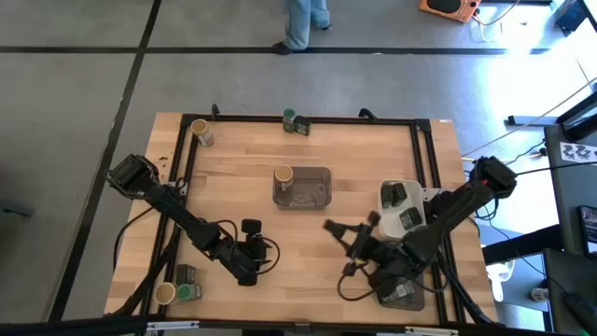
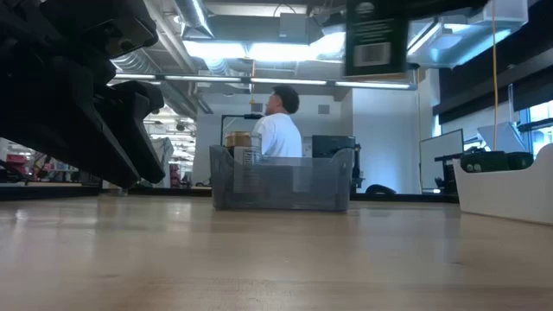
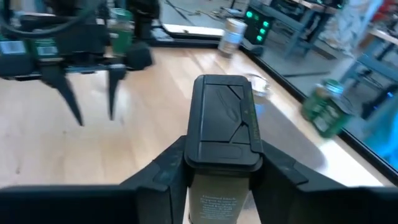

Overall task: Sort spices by type
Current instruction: Put the center black seasoning can into the white bin

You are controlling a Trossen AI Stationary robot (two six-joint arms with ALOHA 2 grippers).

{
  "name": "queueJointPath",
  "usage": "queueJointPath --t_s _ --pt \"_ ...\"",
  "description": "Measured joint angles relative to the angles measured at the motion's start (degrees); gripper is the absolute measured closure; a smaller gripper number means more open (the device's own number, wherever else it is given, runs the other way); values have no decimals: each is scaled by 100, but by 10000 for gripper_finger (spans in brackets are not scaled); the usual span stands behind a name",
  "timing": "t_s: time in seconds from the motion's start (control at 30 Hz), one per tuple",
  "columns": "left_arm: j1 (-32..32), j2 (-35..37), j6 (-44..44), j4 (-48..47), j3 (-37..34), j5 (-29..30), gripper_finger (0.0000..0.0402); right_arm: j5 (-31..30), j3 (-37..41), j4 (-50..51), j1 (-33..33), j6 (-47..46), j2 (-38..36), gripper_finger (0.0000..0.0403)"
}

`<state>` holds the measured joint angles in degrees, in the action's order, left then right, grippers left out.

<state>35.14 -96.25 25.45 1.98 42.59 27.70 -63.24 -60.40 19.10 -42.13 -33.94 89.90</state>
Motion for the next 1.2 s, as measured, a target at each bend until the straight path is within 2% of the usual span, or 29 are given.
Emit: queueJointPath --t_s 0.2,0.6,0.77,0.97,1.1,1.2 --pt "0 0 -4 4 0 2 212 -49 0 2139 -263 -1804 -629 268" --pt "-2 0 -7 7 0 154 212 2170 0 5278 -280 -5244 -813 268" --pt "-2 0 -2 4 0 155 212 2509 -4 6326 -667 -6663 -813 269" --pt "-2 0 -3 2 0 173 212 2640 8 6935 -1193 -8126 -808 266" --pt "-2 0 2 3 0 201 212 2572 261 6943 -1222 -8436 -804 268" --pt "-2 0 7 4 0 201 212 2370 579 6549 -1224 -8593 -804 268"
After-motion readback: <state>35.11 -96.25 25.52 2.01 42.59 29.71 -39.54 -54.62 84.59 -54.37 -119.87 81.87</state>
